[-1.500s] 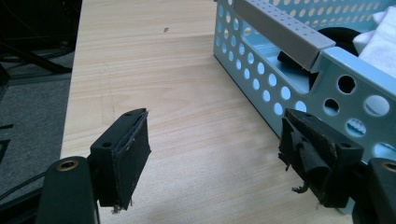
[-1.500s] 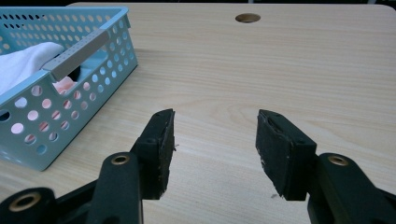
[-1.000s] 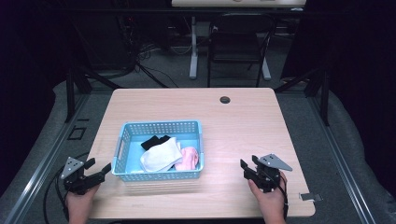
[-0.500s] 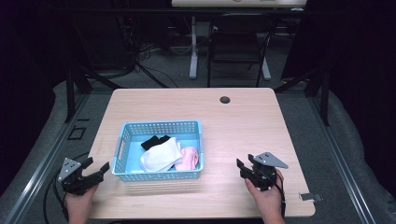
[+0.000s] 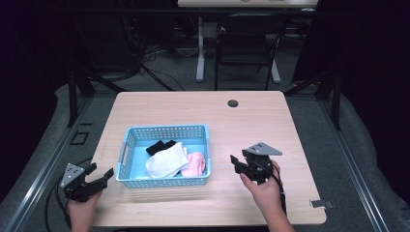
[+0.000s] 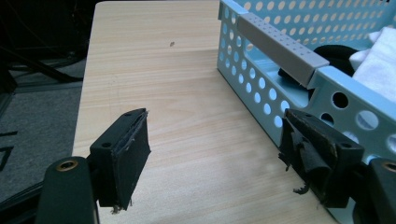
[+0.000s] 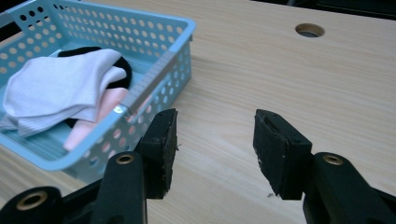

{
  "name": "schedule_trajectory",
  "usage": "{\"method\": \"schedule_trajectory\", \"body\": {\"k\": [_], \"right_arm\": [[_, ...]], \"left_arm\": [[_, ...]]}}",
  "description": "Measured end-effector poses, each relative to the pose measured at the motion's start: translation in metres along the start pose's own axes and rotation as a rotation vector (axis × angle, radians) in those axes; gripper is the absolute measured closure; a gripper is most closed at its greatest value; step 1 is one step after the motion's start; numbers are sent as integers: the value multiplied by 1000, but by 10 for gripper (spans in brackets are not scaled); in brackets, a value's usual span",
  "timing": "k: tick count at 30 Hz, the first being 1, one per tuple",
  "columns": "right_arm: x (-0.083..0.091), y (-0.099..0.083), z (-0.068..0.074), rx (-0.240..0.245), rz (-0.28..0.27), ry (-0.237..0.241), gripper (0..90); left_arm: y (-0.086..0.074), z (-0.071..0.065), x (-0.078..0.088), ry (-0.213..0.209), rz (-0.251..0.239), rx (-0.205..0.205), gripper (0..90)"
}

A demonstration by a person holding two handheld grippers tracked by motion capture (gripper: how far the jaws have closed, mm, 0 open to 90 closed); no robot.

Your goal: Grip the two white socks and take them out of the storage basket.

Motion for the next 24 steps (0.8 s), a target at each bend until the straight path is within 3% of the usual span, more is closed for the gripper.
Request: {"method": "schedule_trajectory", "body": {"k": [9,11,14,17,20,22,23,24], "right_arm": [[-11,28,22,54,11,49,494],[-15,33,27,59,12,57,494],[-21,38,34,64,27,74,495],[-25,41,39,61,37,87,496],[-27,45,46,65,40,99,496],[-28,47,51,74,47,108,496],[-29,49,54,74,50,118,496],[-30,50,57,74,53,125,496]], "left_arm": [[0,7,0,64,-15,4,151],[-1,10,-1,114,-15,15,154],[1,14,1,141,-46,43,155],[3,14,4,147,-69,41,154],[3,14,4,146,-60,27,154],[2,13,5,126,-36,11,155],[1,10,7,81,-24,-17,155],[2,9,8,75,-26,-21,159]]}}
Point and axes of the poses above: each handheld gripper's, and its own axes: x roughly backward along the jaws, y roughly out of its top, z roughly to its left, the point moved 4 cm from there along -x, roughly forward along the jaws, and after that the axes turned 11 degrees about -y, right-handed, at the moved point
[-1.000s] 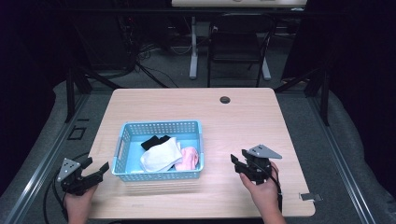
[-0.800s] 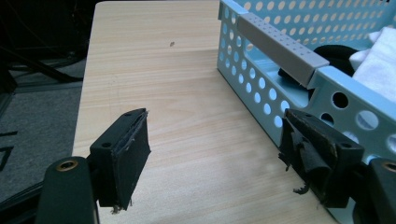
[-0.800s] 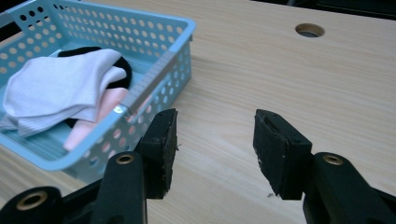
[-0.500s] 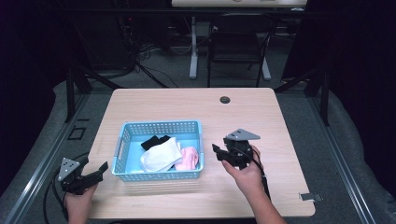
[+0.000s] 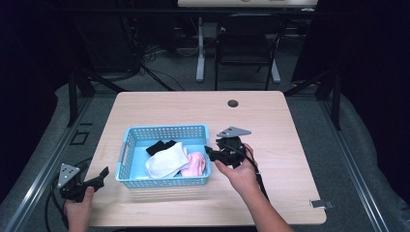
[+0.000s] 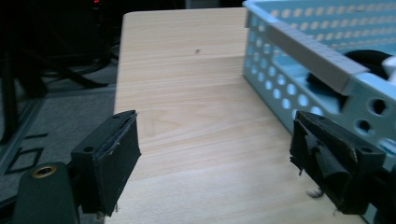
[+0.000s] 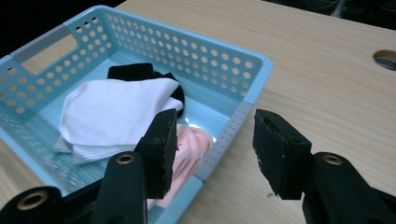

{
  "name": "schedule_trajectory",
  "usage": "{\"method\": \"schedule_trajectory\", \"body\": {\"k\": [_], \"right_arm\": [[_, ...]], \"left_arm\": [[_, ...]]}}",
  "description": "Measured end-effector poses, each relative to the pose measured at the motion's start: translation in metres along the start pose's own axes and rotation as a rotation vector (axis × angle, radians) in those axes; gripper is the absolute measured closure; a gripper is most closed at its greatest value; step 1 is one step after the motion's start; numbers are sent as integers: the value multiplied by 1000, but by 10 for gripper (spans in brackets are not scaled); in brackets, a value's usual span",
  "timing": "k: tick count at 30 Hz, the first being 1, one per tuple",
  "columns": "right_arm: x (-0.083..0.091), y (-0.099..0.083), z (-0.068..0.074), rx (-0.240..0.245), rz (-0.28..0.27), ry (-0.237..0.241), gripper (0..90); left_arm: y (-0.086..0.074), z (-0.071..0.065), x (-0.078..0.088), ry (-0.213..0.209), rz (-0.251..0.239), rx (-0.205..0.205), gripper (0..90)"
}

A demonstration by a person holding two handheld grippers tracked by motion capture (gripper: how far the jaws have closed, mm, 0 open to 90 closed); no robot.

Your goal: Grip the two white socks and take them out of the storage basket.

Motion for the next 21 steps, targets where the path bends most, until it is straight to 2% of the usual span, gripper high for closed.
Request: {"method": "schedule_trajectory", "body": {"k": [4,6,10,12,14,17,21], "right_arm": [[-6,3,7,18,36,21,496],[-12,6,15,27,65,33,494],[-20,10,24,29,99,47,495],[-31,14,33,35,125,61,526],[-34,15,35,38,135,64,540],[-48,19,44,8,187,95,586],[-57,22,48,14,217,88,604]], "left_arm": [[1,-3,1,-23,2,12,173],[2,-5,1,-52,-5,14,207],[1,-6,-1,-62,1,13,207],[1,-6,-1,-66,5,8,207],[1,-6,-1,-67,4,9,207],[2,-7,-2,-72,2,8,207],[2,-7,-2,-71,-1,3,207]]}}
Point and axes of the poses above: each handheld gripper's, and its own axes: x roughly backward along the jaws, y roughly out of its top, z roughly to its left, the point moved 4 cm from there along -x, roughly forward along the jaws, and after that the axes turned 11 degrees about -y, right-handed, at the moved point
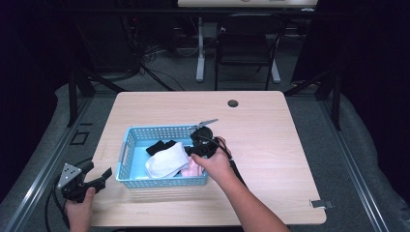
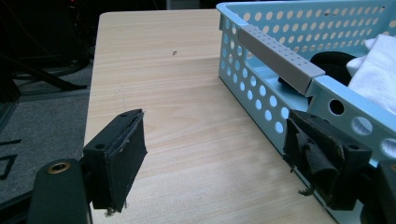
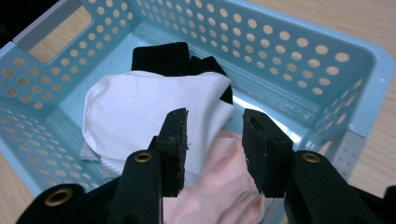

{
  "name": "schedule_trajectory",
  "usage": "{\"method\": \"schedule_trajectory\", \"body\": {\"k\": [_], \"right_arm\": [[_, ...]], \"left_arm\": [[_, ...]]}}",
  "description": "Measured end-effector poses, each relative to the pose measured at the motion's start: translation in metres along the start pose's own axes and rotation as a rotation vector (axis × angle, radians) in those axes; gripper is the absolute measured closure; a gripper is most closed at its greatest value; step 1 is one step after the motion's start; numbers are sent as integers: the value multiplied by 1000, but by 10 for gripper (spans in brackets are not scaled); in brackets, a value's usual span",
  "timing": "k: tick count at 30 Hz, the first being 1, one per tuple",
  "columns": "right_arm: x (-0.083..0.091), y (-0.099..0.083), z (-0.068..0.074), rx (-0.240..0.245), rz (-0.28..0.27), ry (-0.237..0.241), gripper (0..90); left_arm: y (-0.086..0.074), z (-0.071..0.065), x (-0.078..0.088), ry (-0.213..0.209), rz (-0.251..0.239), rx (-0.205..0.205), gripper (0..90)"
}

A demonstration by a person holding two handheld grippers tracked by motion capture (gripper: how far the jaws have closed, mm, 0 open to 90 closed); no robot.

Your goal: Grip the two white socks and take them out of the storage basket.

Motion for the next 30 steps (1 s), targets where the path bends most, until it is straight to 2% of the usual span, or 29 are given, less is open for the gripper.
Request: {"method": "schedule_trajectory", "body": {"k": [1,3,4,6,10,12,13,16,19,20,21,22,27,30], "right_arm": [[-6,3,2,-2,28,8,617],[-10,5,4,-2,40,11,620],[-17,7,7,4,75,16,635],[-25,9,12,1,103,18,640],[-38,11,14,8,197,8,650],[-41,11,14,-7,213,10,650],[-46,11,15,-26,241,15,650],[-51,10,16,-44,254,38,663],[-52,9,16,-24,279,52,689],[-53,8,18,-32,286,60,730],[-55,8,20,-51,269,68,741],[-54,7,18,-14,285,58,757],[-53,7,18,0,282,55,839],[-52,7,19,-21,264,64,858]], "left_arm": [[0,0,0,0,-2,0,207],[0,0,0,0,-4,1,207],[0,0,0,-1,0,-1,207],[0,0,0,-2,2,-4,207],[0,0,0,-4,-2,-3,207],[0,0,0,-7,-5,-2,207],[0,0,0,-7,-5,-2,207],[0,0,0,-9,-3,-4,207],[0,-1,-1,-10,2,-6,207],[1,-1,-1,-10,3,-5,207],[1,-1,0,-10,2,-5,207],[1,-1,0,-9,2,-4,207],[1,-1,-1,-10,2,-7,207],[1,-2,-1,-10,2,-7,207]]}}
Point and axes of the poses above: each handheld gripper's, and its own axes: x roughly backward along the jaws, y roughly out of its top, z roughly to its left, the point moved 4 cm from there along -x, roughly forward along the jaws, and after that the axes turned 11 degrees about -y, right-handed, at the moved point
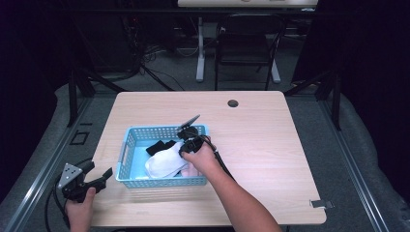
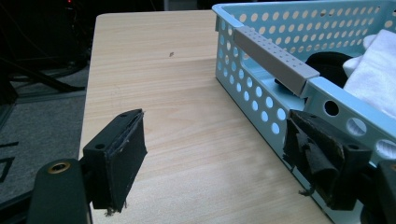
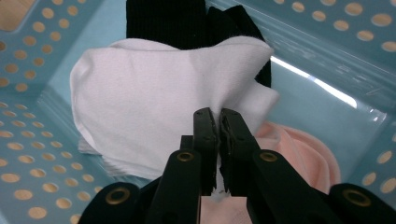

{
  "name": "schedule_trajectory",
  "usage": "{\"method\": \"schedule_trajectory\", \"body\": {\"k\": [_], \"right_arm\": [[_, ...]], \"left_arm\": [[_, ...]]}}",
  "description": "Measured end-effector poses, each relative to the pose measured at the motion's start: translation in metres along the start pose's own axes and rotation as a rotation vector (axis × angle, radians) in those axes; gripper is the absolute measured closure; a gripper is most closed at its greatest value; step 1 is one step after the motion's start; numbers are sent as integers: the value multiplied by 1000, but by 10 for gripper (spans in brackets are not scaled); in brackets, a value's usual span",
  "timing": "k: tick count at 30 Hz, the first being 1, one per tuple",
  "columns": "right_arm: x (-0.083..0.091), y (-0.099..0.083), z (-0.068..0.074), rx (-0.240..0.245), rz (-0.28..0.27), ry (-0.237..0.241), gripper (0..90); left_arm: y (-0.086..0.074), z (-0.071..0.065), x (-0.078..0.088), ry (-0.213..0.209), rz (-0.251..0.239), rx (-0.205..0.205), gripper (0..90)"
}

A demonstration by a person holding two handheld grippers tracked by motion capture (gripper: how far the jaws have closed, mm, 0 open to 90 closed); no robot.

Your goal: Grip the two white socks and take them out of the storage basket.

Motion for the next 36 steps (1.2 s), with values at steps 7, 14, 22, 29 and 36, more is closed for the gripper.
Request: {"method": "schedule_trajectory", "body": {"k": [7,14,22,29,36], "right_arm": [[10,1,4,35,-51,1,872],[28,0,16,88,-145,-7,873],[58,-2,28,165,-315,-29,873],[88,-8,33,208,-485,-66,875],[106,-17,32,192,-625,-90,875]], "left_arm": [[0,0,0,-1,2,-1,207],[0,0,0,-1,1,0,207],[0,-1,-1,-3,2,0,207],[0,-1,-1,-4,3,0,207],[0,-1,-1,-5,3,0,207]]}}
Point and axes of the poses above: each handheld gripper's, and its own axes: x roughly backward along the jaws, y roughly out of its top, z roughly to its left, the point moved 4 cm from there along -x, roughly forward along the jaws, and after that the axes turned 11 degrees about -y, right-handed, at the moved point
